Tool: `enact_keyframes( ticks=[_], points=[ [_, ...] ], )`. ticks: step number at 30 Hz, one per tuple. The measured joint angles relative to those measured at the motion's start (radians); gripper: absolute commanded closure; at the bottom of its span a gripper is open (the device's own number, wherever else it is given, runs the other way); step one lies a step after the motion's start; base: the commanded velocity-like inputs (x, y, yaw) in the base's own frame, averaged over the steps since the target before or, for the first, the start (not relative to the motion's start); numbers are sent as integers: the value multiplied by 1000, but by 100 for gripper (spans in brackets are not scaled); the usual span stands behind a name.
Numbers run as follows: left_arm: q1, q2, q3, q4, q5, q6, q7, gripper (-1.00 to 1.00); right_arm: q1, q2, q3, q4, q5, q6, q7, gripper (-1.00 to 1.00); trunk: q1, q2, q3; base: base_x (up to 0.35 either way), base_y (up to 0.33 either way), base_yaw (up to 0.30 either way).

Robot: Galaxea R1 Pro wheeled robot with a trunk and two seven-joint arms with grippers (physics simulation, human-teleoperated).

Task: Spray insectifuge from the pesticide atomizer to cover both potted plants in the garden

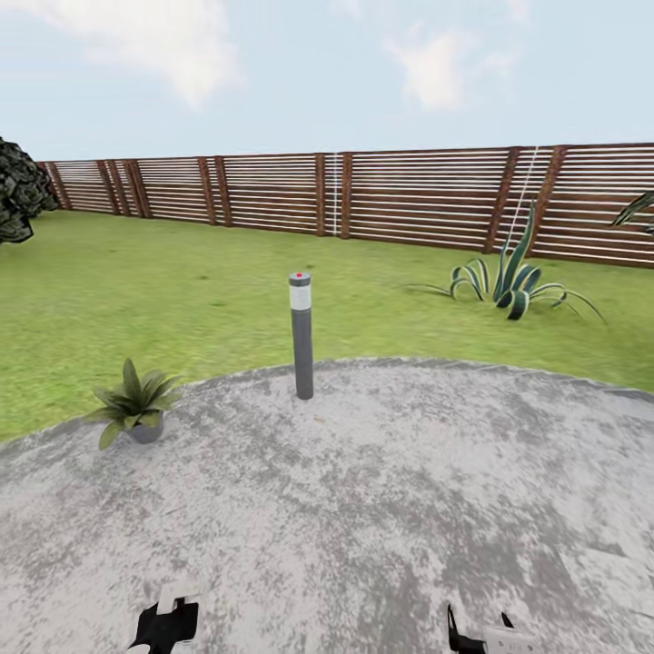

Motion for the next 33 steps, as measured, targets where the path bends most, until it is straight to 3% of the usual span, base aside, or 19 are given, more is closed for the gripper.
enact_keyframes(
  ticks=[15,33],
  points=[
    [1,0,0,0,0,0,0,100,0,0,0,0,0,0,0,-100,0,0,0,291,-7,277],
    [0,0,0,0,0,0,0,100,0,0,0,0,0,0,0,-100,1,0,0,8,0,277]
  ],
)
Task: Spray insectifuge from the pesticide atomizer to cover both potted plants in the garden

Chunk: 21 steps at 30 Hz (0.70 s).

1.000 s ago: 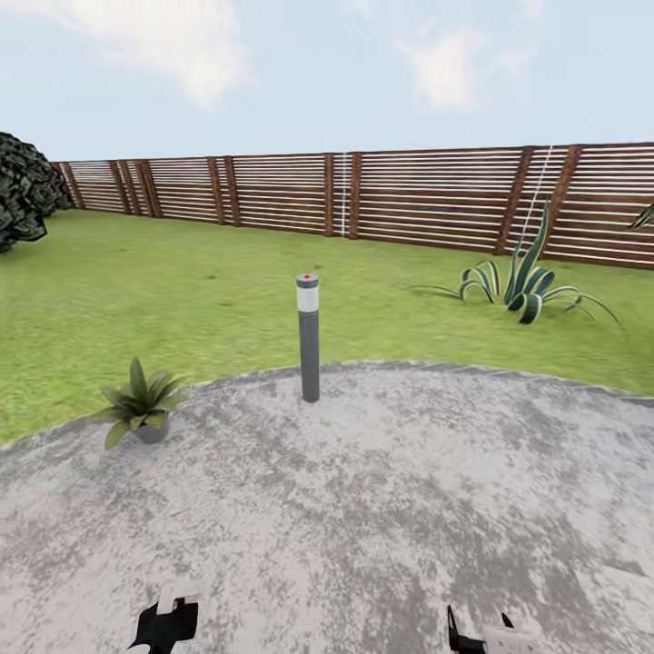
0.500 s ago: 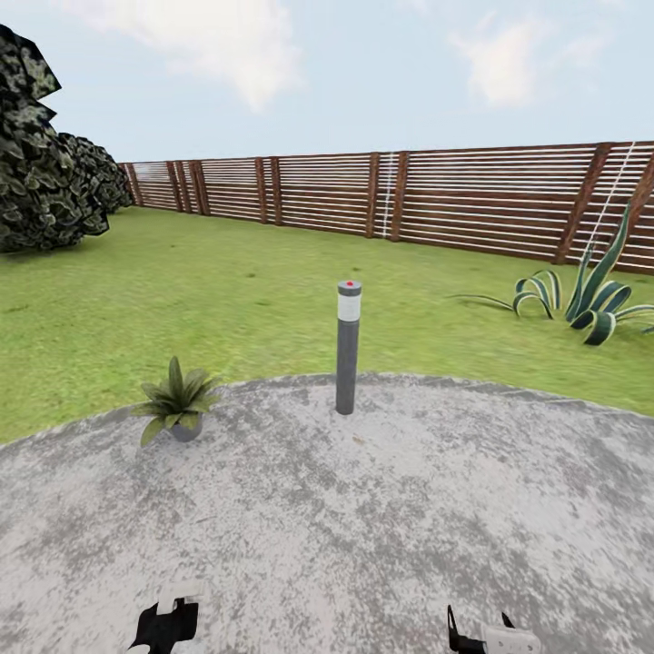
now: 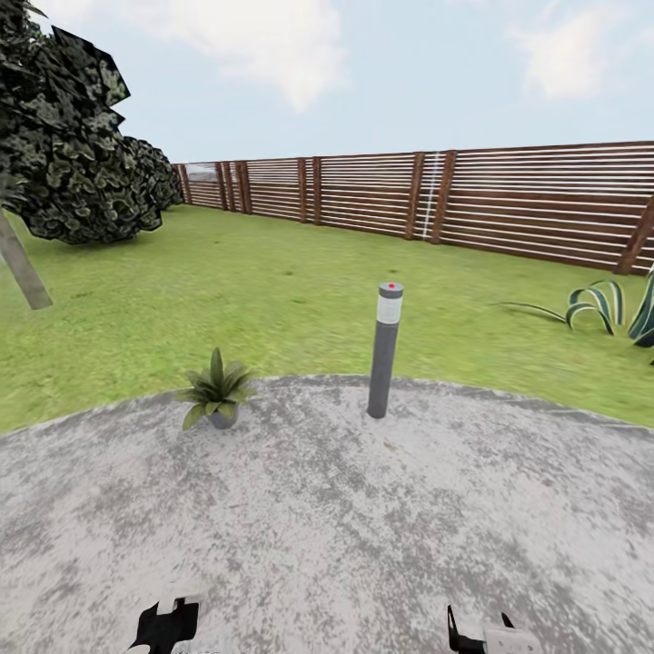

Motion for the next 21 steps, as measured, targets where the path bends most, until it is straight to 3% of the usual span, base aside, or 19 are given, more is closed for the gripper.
enact_keyframes(
  ticks=[3,21],
  points=[
    [0,0,0,0,0,0,0,100,0,0,0,0,0,0,0,-100,0,0,0,44,0,277],
    [0,0,0,0,0,0,0,100,0,0,0,0,0,0,0,-100,-1,0,0,329,-33,277]
  ],
)
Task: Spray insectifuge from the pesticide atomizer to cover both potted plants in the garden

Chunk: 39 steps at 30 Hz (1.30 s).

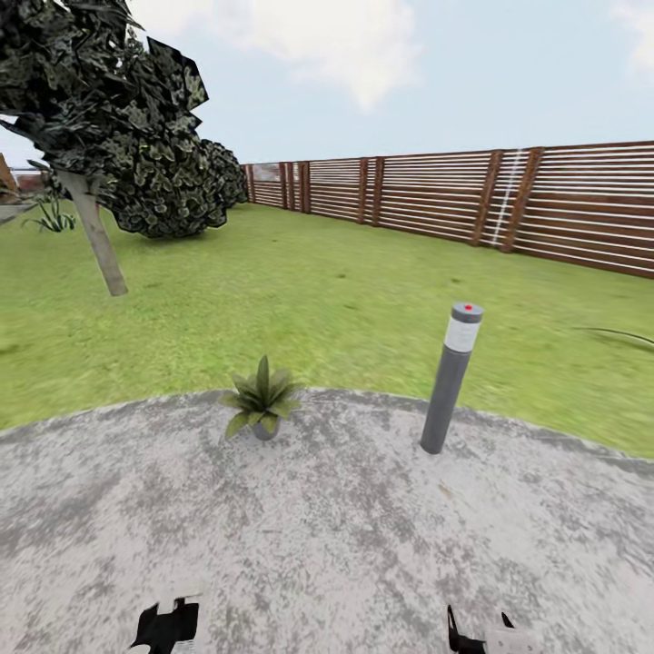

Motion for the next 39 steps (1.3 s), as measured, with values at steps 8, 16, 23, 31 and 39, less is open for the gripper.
enact_keyframes(
  ticks=[8,16,23,31,39],
  points=[
    [0,0,0,0,0,0,0,100,0,0,0,0,0,0,0,-100,0,0,0,324,-92,276],
    [0,-1,0,0,0,0,0,100,0,0,0,0,0,0,0,-100,0,0,0,290,-144,202],
    [0,-1,0,0,0,0,0,100,0,-1,0,0,1,0,0,-100,0,0,0,286,-150,10],
    [0,-1,0,0,0,0,0,100,0,1,2,-1,2,0,0,-100,0,0,0,255,-140,0],
    [0,-1,0,0,0,0,0,100,0,3,1,-1,1,0,0,-100,1,0,0,29,-14,22]
  ],
)
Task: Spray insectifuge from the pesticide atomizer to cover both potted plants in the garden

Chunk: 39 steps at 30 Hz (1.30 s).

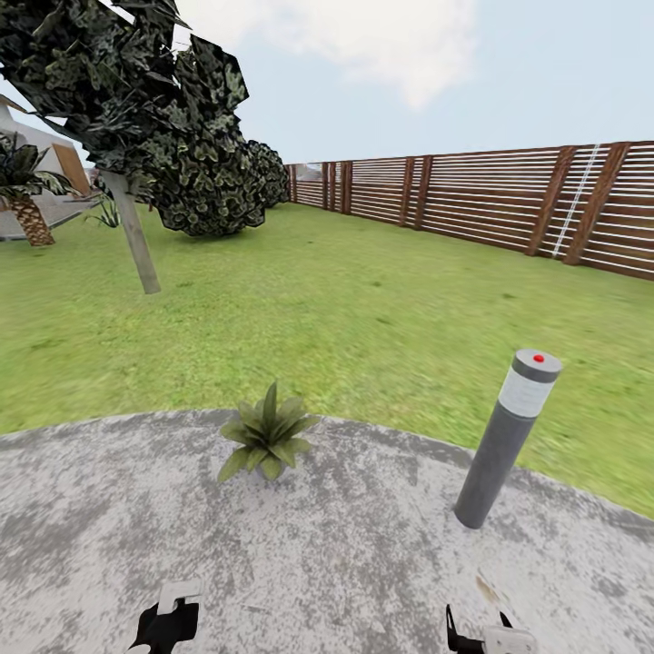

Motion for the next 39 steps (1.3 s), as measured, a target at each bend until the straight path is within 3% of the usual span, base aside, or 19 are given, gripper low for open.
enact_keyframes(
  ticks=[21,28,30,32,34,35,37,39],
  points=[
    [0,-1,-1,-2,2,-1,-2,100,0,0,0,0,-1,0,0,-100,0,0,0,0,0,265],
    [-7,-3,-16,-22,-17,-1,-20,100,0,1,3,-3,6,-2,2,-100,0,0,0,0,0,41],
    [-17,3,-33,-22,-65,1,-67,100,0,-4,41,-8,69,0,8,-100,0,0,0,0,0,0],
    [-20,7,-42,-23,-132,3,-178,100,1,-6,119,-15,215,9,9,-100,0,0,0,0,0,0],
    [-24,12,-47,-39,-211,8,-302,100,-12,-3,161,-57,368,105,36,-100,0,0,0,0,0,0],
    [-31,14,-48,-58,-268,11,-374,100,-30,1,168,-111,416,199,90,-100,0,0,0,0,0,0],
    [-49,17,-49,-80,-348,23,-482,100,-54,5,182,-202,448,335,198,-100,0,0,0,0,0,0],
    [-82,26,-49,-94,-437,59,-617,100,-71,8,183,-322,462,479,392,-100,0,0,0,0,0,0]
  ],
)
